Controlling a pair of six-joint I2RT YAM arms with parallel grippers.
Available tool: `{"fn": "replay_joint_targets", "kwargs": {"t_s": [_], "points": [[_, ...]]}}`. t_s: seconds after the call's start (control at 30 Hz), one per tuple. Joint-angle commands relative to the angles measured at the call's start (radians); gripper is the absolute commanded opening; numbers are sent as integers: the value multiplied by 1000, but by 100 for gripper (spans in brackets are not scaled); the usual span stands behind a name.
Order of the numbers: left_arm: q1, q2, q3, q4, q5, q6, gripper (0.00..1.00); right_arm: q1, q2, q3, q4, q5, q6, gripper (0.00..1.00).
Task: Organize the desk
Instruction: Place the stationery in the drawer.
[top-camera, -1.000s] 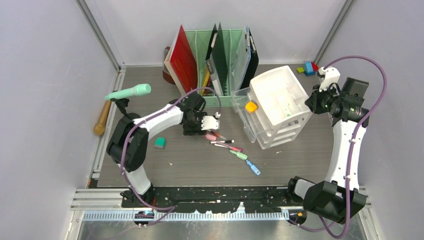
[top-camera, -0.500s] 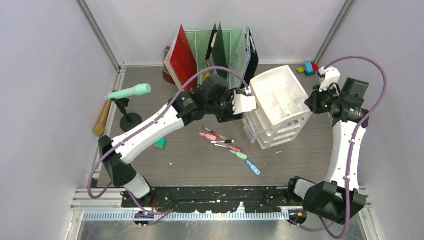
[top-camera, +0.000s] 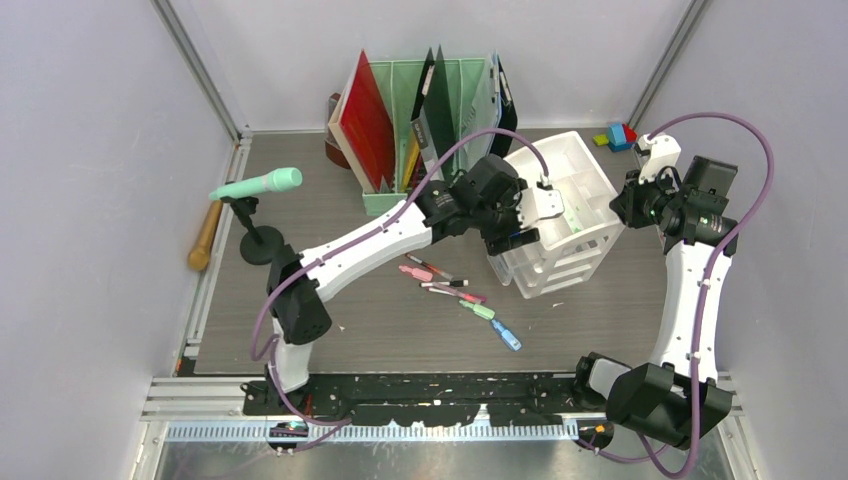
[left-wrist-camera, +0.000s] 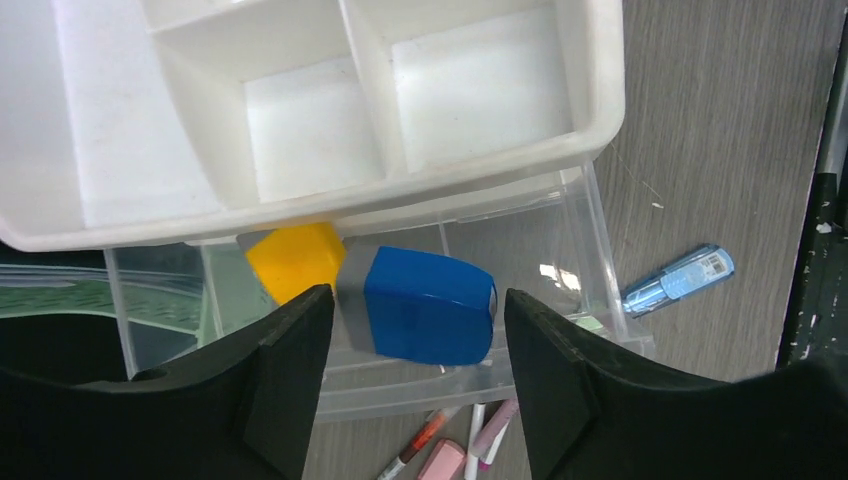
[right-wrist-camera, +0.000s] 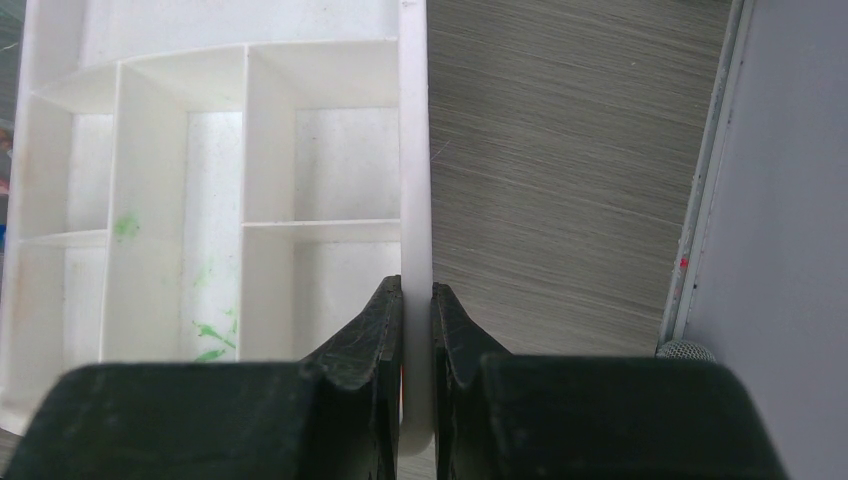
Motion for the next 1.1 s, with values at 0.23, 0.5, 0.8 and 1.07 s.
{"fn": "replay_joint_targets", "kwargs": {"t_s": [0.23, 0.5, 0.8, 1.07], "points": [[-6, -164, 15, 33, -122, 1, 100, 12, 44, -56, -75, -17, 13, 14], [30, -443, -337, -83, -272, 166, 100, 12, 42, -52, -71, -23, 14, 14], [398, -696, -843, -305, -108, 563, 100, 12, 50, -53, -62, -37, 20, 15], [651, -667, -1083, -203, -113, 892, 100, 12, 57, -67, -50, -47, 27, 14]]}}
